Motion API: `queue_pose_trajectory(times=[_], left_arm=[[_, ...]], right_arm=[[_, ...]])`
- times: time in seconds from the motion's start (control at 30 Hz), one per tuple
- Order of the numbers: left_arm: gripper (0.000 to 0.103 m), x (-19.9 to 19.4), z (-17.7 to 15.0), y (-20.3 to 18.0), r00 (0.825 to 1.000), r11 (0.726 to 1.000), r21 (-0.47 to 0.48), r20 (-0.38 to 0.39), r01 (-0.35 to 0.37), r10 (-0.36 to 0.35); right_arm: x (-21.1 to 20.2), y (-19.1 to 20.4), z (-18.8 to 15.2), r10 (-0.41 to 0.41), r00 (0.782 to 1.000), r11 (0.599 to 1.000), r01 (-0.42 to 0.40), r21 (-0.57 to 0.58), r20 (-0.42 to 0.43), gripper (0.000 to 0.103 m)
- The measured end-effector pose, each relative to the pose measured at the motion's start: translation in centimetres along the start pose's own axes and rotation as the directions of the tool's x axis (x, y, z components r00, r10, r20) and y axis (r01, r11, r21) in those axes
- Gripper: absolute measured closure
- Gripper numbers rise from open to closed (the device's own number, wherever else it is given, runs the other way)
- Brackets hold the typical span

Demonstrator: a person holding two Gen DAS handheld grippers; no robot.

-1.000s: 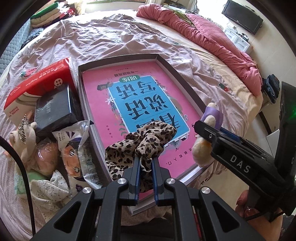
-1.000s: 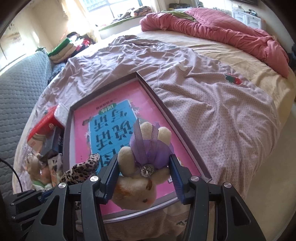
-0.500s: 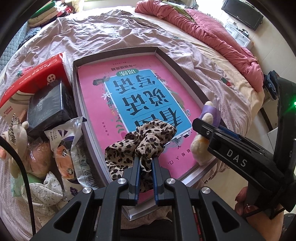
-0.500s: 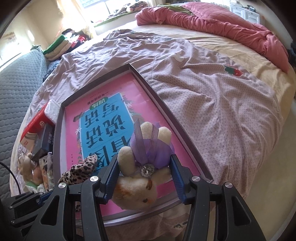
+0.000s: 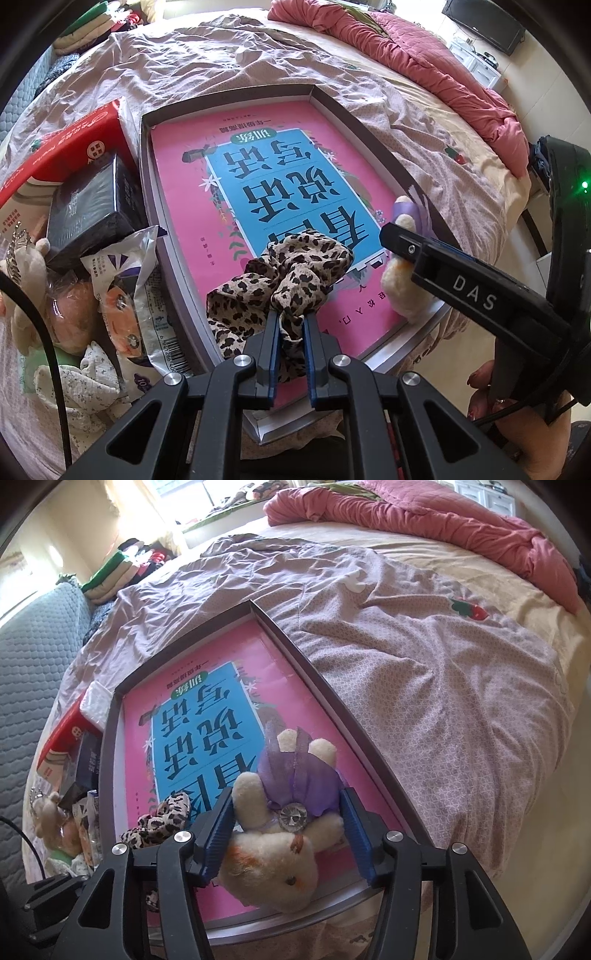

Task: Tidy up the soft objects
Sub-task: 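Lower and release the scrunchie and bunny onto the pink tray with both grippers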

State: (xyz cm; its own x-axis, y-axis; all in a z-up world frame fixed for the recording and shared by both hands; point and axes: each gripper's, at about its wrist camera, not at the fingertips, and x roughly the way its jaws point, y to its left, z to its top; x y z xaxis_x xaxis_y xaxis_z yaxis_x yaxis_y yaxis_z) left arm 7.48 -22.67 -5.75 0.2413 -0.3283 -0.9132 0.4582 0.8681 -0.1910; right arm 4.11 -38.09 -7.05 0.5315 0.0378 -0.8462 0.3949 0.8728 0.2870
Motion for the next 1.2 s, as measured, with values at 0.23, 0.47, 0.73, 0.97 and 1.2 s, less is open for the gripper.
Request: queue_pose_trajectory(times=[0.23,0.47,0.73,0.97,1.2], left_arm=[[0.091,0.1,0.1,0.0,1.000,1.000,-0.003,-0.011,0.022,-0.022],[0.088,0.2,0.1,0.1,0.999,0.999,-0.016,-0.025,0.043,-0.044],[0.071,-0.1,0.0,0.2,0.998,0.998,-0.021,-0.021,0.053,-0.054],[0.059,-0.7,0.0,0.6,0.999,0.999,-0.027,-0.005,0.040,-0.041],[0.043,-1.6,-0.3,0.6,1.000,1.000,-0.019,0.017,0.023,-0.022]], right_arm=[[-0.4,0.2,0.1,0.002,1.000,1.000,-0.002,-0.006,0.014,0.033],[-0.7,0.0,0.1,-0.002,1.000,1.000,0.002,0.008,0.014,0.029],[-1.3,0.1,0.2,-0.009,1.000,1.000,0.009,0.006,0.030,0.029],[-1.8,0.3,0.2,-0.009,0.999,1.000,0.009,0.001,0.045,0.029],[-2.1,0.4,0.2,0.001,0.999,1.000,-0.001,0.002,0.049,0.028]])
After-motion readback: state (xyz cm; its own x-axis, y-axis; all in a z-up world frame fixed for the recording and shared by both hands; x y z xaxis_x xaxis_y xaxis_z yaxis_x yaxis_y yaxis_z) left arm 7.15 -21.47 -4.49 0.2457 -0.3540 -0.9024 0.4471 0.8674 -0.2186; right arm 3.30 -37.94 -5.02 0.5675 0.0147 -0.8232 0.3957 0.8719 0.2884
